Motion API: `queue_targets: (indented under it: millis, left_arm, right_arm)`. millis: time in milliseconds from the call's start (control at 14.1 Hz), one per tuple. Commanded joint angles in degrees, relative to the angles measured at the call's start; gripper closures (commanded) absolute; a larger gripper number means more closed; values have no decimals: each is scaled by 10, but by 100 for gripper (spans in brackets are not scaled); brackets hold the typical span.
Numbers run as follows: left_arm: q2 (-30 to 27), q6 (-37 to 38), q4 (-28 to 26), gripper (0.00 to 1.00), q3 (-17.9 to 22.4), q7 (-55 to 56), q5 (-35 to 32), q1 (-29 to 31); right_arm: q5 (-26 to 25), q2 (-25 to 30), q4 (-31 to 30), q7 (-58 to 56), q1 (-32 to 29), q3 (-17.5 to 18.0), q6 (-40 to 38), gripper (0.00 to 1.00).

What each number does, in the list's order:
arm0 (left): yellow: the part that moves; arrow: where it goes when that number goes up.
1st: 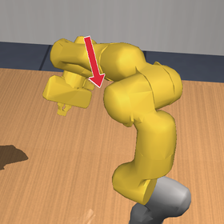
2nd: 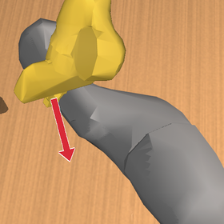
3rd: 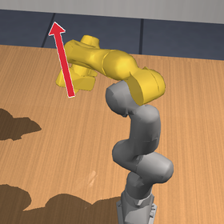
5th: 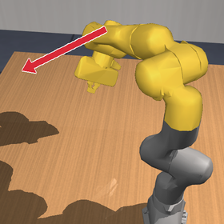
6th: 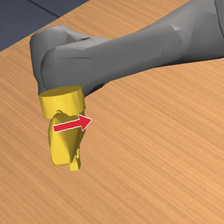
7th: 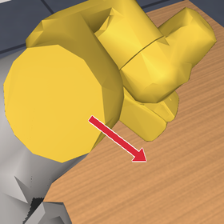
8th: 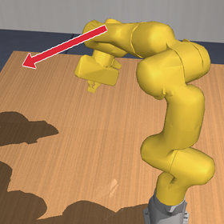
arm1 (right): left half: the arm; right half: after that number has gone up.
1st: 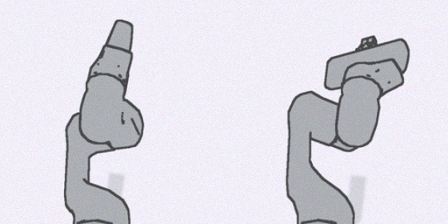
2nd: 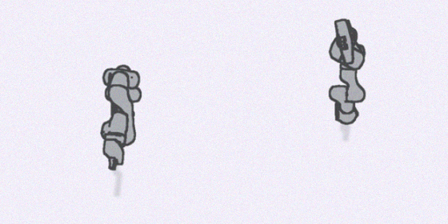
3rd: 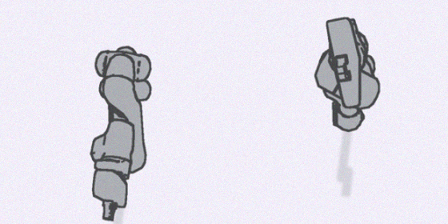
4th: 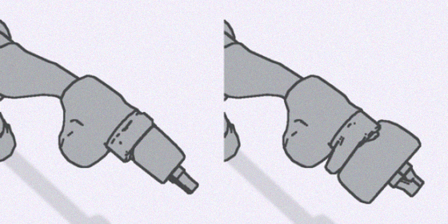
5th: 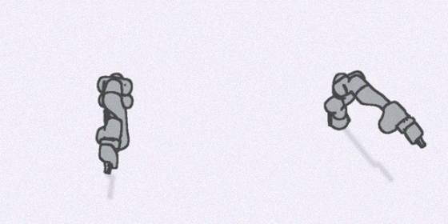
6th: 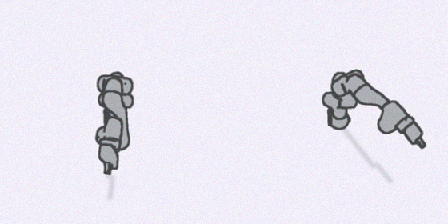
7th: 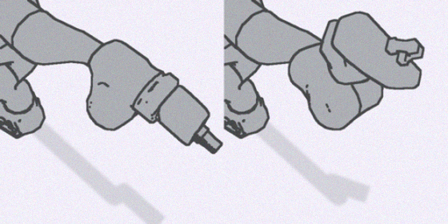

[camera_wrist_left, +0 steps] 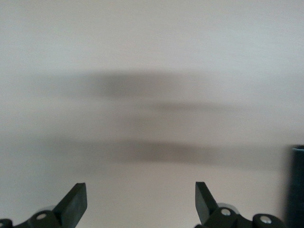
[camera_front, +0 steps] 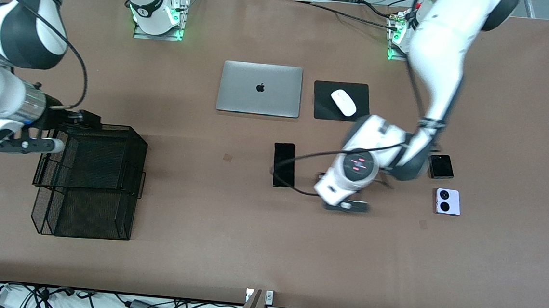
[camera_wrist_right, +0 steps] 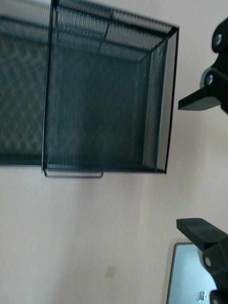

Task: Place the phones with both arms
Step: 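Grasp the slab phone with the right gripper while the left gripper grasps the white phone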

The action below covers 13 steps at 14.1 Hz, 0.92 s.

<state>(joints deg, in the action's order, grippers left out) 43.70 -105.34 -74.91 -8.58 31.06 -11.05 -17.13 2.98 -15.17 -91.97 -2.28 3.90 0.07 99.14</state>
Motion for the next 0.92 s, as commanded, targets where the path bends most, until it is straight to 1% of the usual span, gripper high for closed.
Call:
queue_targets:
  millis: [0,71,142,284,426,497,639,853]
  left_arm:
    - [-19,56,-17,0,2,0,-68,55]
    - [-19,61,-18,0,2,-14,-76,80]
    - [-19,59,-19,0,1,-51,-81,108]
    - [-15,51,-18,0,1,-164,-80,162]
    - [-6,29,-36,0,-6,-223,-67,204]
    - [-4,2,-51,0,-6,-231,-69,216]
    - [-3,-73,-94,0,-6,-273,-69,251]
    - [-3,-155,-146,0,-6,-291,-69,278]
  right_arm:
    - [13,-21,11,-2,37,1,5,0]
    - [13,-28,11,5,62,1,24,0]
    - [13,-40,11,9,89,1,45,0]
    - [16,-69,11,9,133,1,86,0]
    - [47,-100,12,8,174,1,142,0]
    - [66,-120,16,9,192,1,169,0]
    - [70,-149,28,19,241,-2,199,0]
    - [67,-192,50,119,280,-2,239,0]
